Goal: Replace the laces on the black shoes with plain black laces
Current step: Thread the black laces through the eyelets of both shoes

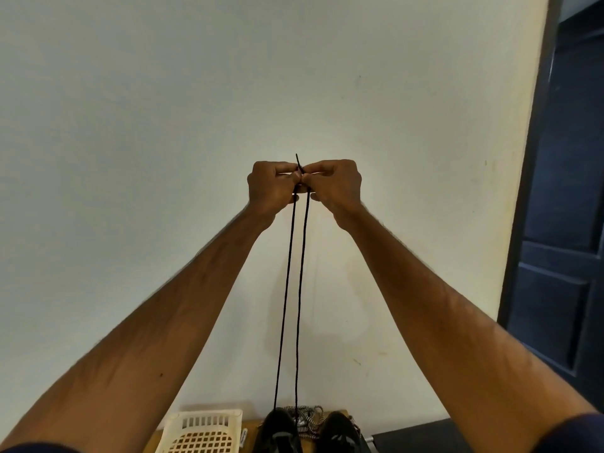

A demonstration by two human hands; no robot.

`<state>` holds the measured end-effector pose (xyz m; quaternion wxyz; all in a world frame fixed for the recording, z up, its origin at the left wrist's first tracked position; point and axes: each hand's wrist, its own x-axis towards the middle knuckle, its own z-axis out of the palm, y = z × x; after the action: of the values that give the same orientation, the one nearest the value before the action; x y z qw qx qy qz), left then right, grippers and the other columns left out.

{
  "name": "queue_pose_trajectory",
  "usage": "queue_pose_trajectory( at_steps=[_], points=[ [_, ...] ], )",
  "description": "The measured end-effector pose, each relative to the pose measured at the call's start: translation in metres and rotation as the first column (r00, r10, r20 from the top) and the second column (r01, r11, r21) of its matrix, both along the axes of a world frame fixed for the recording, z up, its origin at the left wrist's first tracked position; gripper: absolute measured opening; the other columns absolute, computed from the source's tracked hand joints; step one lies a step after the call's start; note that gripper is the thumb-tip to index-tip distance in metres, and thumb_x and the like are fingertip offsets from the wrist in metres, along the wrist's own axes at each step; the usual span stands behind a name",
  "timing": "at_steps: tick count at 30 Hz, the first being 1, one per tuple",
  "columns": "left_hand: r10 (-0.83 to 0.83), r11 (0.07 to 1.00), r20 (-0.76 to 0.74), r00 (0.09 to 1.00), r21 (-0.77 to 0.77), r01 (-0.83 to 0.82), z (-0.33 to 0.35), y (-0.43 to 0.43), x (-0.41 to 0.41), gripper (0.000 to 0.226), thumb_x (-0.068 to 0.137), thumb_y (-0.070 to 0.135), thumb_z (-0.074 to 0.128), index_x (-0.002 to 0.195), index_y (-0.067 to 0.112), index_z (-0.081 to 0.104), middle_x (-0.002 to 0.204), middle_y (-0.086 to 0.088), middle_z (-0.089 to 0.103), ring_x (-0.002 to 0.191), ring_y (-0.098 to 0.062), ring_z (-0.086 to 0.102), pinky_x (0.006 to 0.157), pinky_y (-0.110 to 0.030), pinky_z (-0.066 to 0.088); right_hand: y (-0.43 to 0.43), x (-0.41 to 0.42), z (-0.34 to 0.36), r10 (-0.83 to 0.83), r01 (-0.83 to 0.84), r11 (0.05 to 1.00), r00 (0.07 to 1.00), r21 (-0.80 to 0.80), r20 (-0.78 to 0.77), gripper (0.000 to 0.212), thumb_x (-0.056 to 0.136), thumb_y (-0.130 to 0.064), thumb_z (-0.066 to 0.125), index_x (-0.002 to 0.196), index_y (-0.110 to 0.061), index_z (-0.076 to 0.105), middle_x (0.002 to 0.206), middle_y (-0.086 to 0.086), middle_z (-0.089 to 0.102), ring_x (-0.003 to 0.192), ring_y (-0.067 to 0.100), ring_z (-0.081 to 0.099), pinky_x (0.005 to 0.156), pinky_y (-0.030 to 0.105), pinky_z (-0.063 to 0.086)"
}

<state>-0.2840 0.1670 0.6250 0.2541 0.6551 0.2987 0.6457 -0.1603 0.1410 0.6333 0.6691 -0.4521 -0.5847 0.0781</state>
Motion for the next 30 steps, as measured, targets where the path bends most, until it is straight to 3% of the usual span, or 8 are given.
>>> queue_pose_trajectory(
  at_steps=[4, 10, 16, 19, 21, 25, 27, 30],
  points=[
    [0.037, 0.999, 0.024, 0.999, 0.001, -0.037, 0.0, 0.003, 0.0, 0.019, 0.095, 0.008, 0.07, 0.112, 0.005, 0.076, 0.102, -0.014, 0.076, 0.083, -0.025, 0.077, 0.077, -0.043, 0.064, 0.003, 0.0, 0.003, -0.001, 0.001, 1.0, 0.999, -0.008, -0.032, 0.009, 0.085, -0.011, 0.078, 0.092, -0.006, 0.078, 0.085, 0.01, 0.077, 0.076, 0.023, 0.077, 0.075, 0.041, 0.065],
    [0.099, 0.991, -0.035, 0.994, 0.093, -0.096, -0.001, 0.002, 0.001, 0.013, 0.094, 0.003, 0.067, 0.103, 0.003, 0.077, 0.09, -0.016, 0.076, 0.079, -0.026, 0.077, 0.073, -0.041, 0.065, 0.005, 0.002, 0.002, 0.016, -0.016, 1.0, 1.0, -0.009, -0.013, 0.01, 0.087, -0.011, 0.077, 0.092, -0.002, 0.078, 0.085, 0.015, 0.077, 0.071, 0.026, 0.077, 0.071, 0.043, 0.065],
    [0.177, 0.983, 0.053, 0.983, -0.061, -0.174, -0.032, 0.014, 0.006, 0.018, 0.102, 0.003, 0.052, 0.099, 0.004, 0.07, 0.091, -0.01, 0.077, 0.062, -0.015, 0.072, 0.061, -0.029, 0.062, 0.011, 0.01, -0.029, 0.119, -0.128, 0.99, 0.984, -0.063, -0.136, 0.011, 0.094, -0.011, 0.068, 0.099, -0.006, 0.076, 0.076, 0.006, 0.071, 0.056, 0.012, 0.063, 0.054, 0.028, 0.056],
    [0.245, 0.949, -0.171, 0.954, -0.158, -0.273, -0.079, 0.035, 0.004, 0.017, 0.097, 0.01, 0.057, 0.094, 0.011, 0.074, 0.102, -0.003, 0.076, 0.092, -0.017, 0.072, 0.089, -0.035, 0.059, 0.023, 0.018, -0.068, 0.057, -0.07, 0.987, 0.994, -0.145, -0.094, 0.015, 0.092, -0.014, 0.065, 0.094, -0.013, 0.08, 0.07, -0.003, 0.064, 0.05, 0.007, 0.048, 0.045, 0.021, 0.037],
    [0.208, 0.922, -0.438, 0.875, -0.212, -0.325, -0.119, 0.043, 0.003, 0.019, 0.091, 0.023, 0.065, 0.103, 0.013, 0.076, 0.11, -0.002, 0.075, 0.106, -0.021, 0.069, 0.098, -0.039, 0.055, 0.031, 0.022, -0.094, 0.022, -0.031, 0.979, 0.999, -0.203, -0.049, 0.017, 0.091, -0.016, 0.064, 0.091, -0.016, 0.081, 0.067, -0.008, 0.064, 0.048, 0.003, 0.046, 0.046, 0.018, 0.034],
    [0.075, 0.898, -0.861, 0.503, -0.162, -0.41, -0.207, 0.045, 0.002, 0.038, 0.086, 0.044, 0.071, 0.116, 0.021, 0.073, 0.125, -0.003, 0.069, 0.117, -0.028, 0.064, 0.1, -0.039, 0.051, 0.046, 0.026, -0.142, 0.063, -0.077, 0.949, 0.996, -0.306, -0.056, 0.016, 0.09, -0.019, 0.066, 0.084, -0.019, 0.081, 0.063, -0.011, 0.064, 0.046, 0.007, 0.042, 0.042, 0.019, 0.03],
    [-0.092, 0.901, -0.927, 0.363, -0.233, -0.366, -0.257, 0.042, 0.003, 0.04, 0.085, 0.044, 0.074, 0.117, 0.021, 0.074, 0.126, -0.002, 0.069, 0.117, -0.027, 0.064, 0.101, -0.041, 0.052, 0.053, 0.027, -0.169, 0.111, -0.13, 0.925, 0.991, -0.358, -0.074, 0.015, 0.089, -0.018, 0.068, 0.084, -0.017, 0.082, 0.058, -0.012, 0.063, 0.044, 0.006, 0.041, 0.041, 0.018, 0.028],
    [-0.278, 0.852, -0.913, 0.299, -0.378, -0.362, -0.331, 0.032, 0.0, 0.033, 0.082, 0.034, 0.078, 0.108, 0.015, 0.077, 0.115, -0.004, 0.074, 0.109, -0.026, 0.068, 0.096, -0.041, 0.056, 0.055, 0.027, -0.224, 0.154, -0.17, 0.876, 0.985, -0.451, -0.071, 0.014, 0.089, -0.018, 0.069, 0.087, -0.012, 0.082, 0.061, -0.009, 0.066, 0.047, 0.008, 0.044, 0.04, 0.017, 0.029]
  ],
)
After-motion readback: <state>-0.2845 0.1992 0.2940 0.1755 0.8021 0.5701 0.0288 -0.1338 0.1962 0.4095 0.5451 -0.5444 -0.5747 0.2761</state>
